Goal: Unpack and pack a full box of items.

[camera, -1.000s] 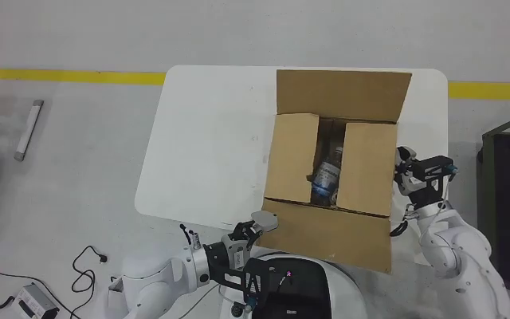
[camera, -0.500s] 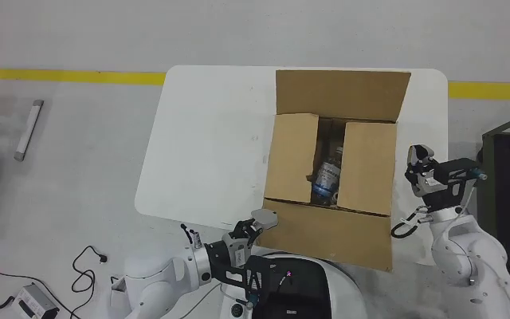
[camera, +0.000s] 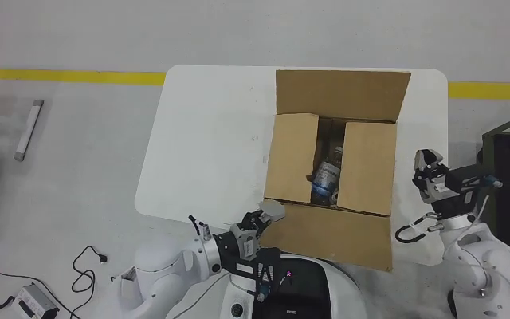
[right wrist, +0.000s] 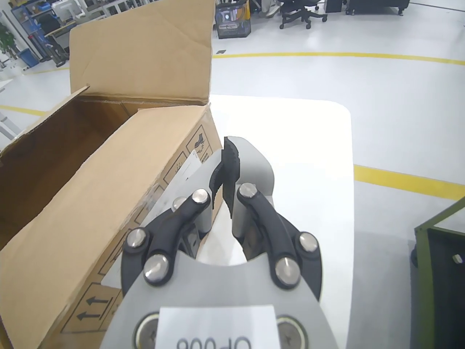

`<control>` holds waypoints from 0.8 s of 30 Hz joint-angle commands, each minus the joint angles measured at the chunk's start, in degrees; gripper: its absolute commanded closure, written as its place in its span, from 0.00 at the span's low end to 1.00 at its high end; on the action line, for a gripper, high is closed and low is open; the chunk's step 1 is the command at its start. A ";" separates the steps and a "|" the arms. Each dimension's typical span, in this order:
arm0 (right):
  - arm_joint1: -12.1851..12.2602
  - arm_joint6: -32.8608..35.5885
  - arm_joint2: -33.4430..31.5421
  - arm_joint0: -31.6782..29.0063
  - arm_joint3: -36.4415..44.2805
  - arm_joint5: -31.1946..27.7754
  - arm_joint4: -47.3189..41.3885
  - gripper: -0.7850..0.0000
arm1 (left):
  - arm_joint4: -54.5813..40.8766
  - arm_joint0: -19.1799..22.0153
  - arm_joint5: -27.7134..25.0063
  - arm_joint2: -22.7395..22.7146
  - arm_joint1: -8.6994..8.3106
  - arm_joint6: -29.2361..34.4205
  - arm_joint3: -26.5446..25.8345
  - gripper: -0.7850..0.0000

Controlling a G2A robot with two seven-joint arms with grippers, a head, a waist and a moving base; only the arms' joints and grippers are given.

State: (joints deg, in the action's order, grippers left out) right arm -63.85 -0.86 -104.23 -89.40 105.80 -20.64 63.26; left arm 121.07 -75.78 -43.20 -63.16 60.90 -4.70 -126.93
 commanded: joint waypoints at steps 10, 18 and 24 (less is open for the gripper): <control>0.28 0.08 -0.06 -0.28 0.15 -3.50 2.02 1.00 | -3.40 6.38 0.53 2.57 0.91 0.67 -1.40 0.00; 0.24 -0.22 -0.53 -0.56 0.62 -2.54 1.59 1.00 | -1.70 5.73 -4.60 0.03 0.18 3.55 -3.21 0.00; 0.14 -0.66 -0.33 -1.30 0.99 -2.07 1.19 1.00 | -0.41 -1.79 -6.82 -8.75 -1.50 3.26 -4.48 0.00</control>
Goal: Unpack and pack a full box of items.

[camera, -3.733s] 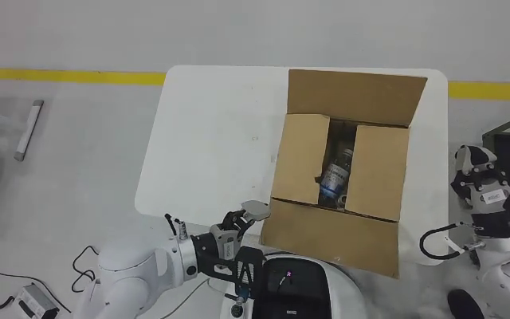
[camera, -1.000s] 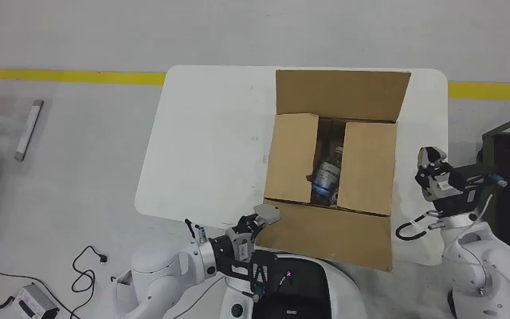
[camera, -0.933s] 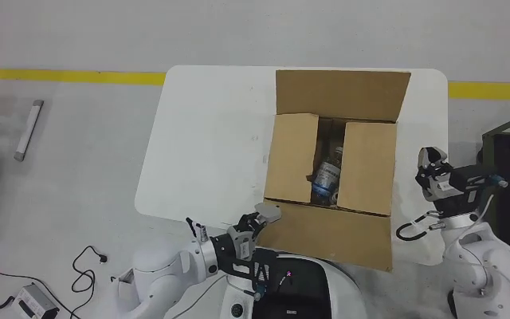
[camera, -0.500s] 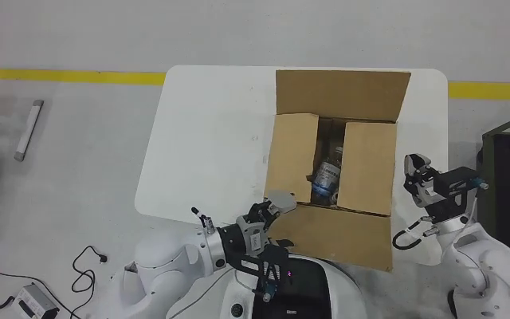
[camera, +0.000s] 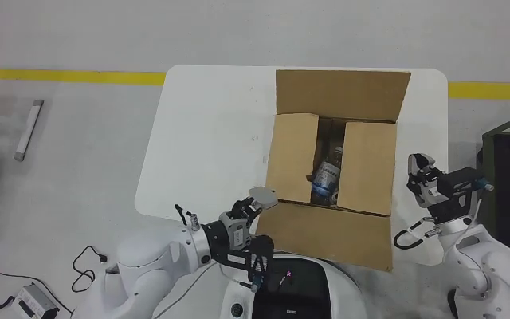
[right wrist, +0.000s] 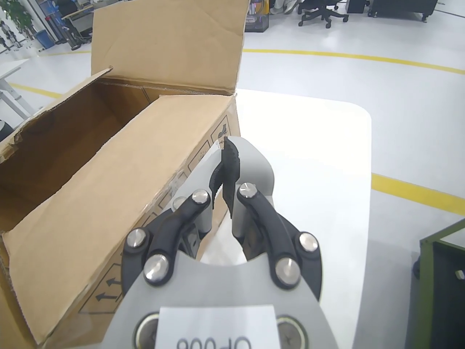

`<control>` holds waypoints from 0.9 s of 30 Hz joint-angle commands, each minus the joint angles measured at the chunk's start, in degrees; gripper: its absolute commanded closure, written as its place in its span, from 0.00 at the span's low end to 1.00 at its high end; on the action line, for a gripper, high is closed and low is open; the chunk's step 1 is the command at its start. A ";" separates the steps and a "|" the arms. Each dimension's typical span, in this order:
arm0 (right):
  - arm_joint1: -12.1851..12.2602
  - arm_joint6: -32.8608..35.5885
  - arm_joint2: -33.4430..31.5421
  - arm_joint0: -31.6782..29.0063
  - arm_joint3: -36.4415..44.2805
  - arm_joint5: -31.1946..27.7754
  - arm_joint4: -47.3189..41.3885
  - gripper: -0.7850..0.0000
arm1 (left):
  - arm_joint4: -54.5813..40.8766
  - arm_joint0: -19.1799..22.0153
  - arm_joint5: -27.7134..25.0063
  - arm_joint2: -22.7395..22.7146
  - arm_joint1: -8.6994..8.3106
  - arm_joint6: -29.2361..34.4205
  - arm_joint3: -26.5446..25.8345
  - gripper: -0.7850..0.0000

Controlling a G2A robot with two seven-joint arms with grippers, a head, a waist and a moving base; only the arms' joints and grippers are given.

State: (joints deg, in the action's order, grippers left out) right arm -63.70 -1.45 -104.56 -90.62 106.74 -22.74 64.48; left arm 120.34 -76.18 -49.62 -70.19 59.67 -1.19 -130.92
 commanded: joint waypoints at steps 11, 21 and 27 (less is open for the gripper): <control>0.06 -0.33 -0.65 -0.21 -0.86 -0.91 -0.20 1.00 | 6.32 -12.70 -0.03 -9.29 -2.27 -4.08 -2.19 0.00; 0.13 -0.31 -0.84 0.08 -1.49 -1.51 -0.21 1.00 | 10.74 -9.85 5.66 0.88 -1.80 -4.59 3.13 0.00; 0.18 -0.32 -0.90 0.40 -1.94 -1.87 -0.03 1.00 | 9.64 -5.19 8.11 5.05 -1.02 -4.52 5.58 0.00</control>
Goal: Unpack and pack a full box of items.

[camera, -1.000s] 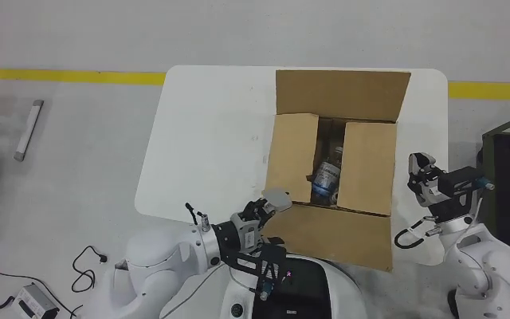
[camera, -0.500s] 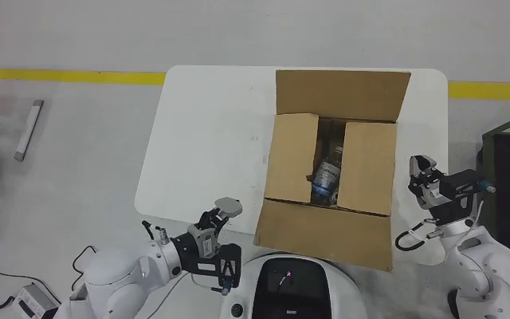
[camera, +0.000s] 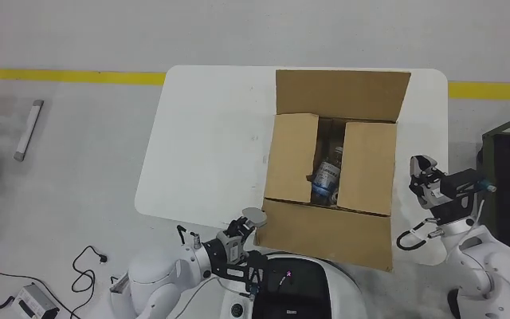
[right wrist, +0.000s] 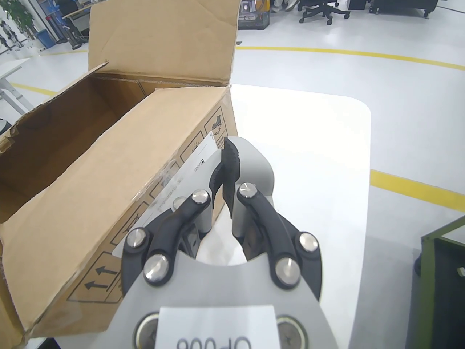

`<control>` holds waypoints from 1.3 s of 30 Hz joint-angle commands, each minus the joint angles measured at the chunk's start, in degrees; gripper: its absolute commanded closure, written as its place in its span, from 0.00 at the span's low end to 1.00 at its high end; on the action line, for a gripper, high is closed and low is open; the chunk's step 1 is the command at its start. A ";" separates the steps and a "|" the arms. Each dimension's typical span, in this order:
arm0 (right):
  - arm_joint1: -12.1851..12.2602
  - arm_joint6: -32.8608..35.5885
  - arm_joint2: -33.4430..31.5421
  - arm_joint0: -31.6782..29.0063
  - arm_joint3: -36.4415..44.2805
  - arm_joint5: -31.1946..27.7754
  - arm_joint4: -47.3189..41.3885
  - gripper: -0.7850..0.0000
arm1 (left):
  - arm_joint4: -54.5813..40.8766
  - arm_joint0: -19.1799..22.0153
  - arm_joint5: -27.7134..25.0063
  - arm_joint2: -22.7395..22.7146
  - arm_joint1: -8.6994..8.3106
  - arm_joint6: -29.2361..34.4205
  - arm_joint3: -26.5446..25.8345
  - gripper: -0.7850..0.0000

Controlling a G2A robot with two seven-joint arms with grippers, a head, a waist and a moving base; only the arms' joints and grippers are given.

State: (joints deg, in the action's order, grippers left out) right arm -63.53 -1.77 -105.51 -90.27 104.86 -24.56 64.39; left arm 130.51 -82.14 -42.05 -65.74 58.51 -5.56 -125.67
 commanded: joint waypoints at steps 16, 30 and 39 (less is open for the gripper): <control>0.06 0.23 0.53 -0.06 1.17 -0.70 0.30 1.00 | -4.21 8.47 1.47 3.85 1.45 2.86 -4.74 0.00; 0.15 0.06 -2.85 -1.18 4.10 0.44 -1.78 1.00 | -8.44 20.61 4.21 9.19 3.92 7.81 -1.60 0.00; 0.23 0.67 -8.79 -2.88 7.81 1.31 -5.53 1.00 | -16.21 29.18 10.17 13.39 6.96 15.53 5.89 0.00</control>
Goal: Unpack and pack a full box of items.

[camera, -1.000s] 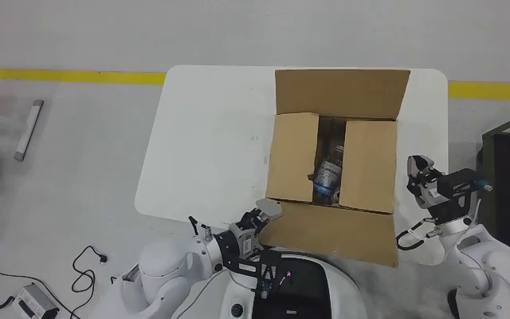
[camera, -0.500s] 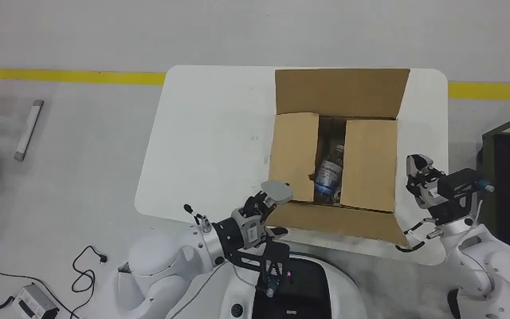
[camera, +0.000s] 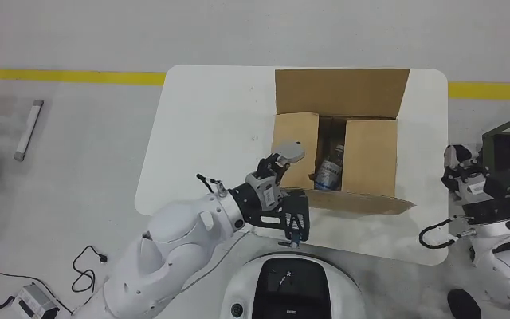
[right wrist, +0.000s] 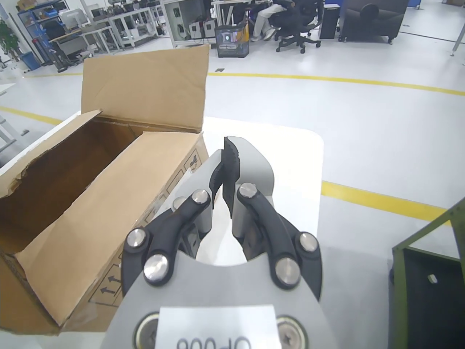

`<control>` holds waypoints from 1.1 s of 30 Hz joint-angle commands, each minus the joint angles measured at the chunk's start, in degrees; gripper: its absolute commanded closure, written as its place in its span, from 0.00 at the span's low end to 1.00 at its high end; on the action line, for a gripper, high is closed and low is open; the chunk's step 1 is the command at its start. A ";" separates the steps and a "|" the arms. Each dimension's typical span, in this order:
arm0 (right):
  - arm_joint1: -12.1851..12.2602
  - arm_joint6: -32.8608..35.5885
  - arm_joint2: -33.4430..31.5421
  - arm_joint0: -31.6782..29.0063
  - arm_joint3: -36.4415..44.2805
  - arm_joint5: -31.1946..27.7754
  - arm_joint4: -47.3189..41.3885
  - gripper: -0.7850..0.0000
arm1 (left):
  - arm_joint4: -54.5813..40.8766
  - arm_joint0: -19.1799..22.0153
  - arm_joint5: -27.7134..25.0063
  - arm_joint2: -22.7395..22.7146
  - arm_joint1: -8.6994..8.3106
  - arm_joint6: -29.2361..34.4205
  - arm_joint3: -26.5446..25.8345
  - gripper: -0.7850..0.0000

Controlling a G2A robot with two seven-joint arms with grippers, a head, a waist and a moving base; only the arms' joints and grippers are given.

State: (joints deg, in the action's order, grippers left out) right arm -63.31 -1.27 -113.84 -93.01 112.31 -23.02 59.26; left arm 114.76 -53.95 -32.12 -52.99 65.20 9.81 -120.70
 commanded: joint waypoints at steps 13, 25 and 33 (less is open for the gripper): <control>0.50 1.54 -3.37 -1.66 4.65 -9.09 -2.62 1.00 | -1.70 7.87 1.00 5.70 2.96 1.05 10.43 0.00; 1.06 4.54 -1.39 -3.09 9.12 -17.35 -0.63 1.00 | 0.16 6.48 1.90 2.73 3.07 1.64 11.79 0.00; 1.60 12.08 4.22 -0.30 8.84 -17.17 4.65 1.00 | 0.73 3.89 0.36 -0.31 2.58 1.27 9.27 0.00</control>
State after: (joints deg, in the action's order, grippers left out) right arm -61.72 10.43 -110.32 -93.77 121.39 -40.75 63.08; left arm 115.48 -49.73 -31.53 -52.87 67.85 11.08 -110.91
